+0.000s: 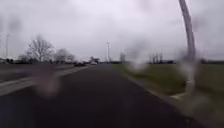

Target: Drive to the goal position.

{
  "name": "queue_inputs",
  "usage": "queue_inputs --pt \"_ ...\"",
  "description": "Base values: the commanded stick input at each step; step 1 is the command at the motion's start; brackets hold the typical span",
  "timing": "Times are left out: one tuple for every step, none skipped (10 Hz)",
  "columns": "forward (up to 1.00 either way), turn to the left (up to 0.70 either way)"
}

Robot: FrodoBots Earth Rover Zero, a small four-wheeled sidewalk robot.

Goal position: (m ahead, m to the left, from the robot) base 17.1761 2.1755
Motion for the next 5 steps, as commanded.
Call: queue_inputs --pt "1.00 0.00" --pt "1.00 0.00" --pt "1.00 0.14" --pt "1.00 0.28" --pt "1.00 0.16"
